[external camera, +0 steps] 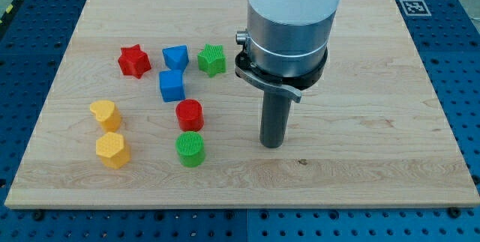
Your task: Move the red circle below the blue cube
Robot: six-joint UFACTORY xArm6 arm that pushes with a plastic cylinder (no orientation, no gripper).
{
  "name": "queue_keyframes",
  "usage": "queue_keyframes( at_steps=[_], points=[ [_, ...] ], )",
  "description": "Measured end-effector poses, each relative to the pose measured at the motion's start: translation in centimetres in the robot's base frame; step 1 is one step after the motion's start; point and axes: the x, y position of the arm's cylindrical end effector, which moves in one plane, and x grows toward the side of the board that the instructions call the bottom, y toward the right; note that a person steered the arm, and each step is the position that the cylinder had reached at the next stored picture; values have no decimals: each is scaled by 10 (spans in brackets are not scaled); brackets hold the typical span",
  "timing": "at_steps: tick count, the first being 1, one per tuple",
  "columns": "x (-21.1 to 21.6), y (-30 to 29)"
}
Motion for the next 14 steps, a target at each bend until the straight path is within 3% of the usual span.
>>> queue_keyframes(
  at_steps=[2, 7, 14],
  points=[
    [-26, -8],
    [-30, -86],
    [-30, -102]
  ],
)
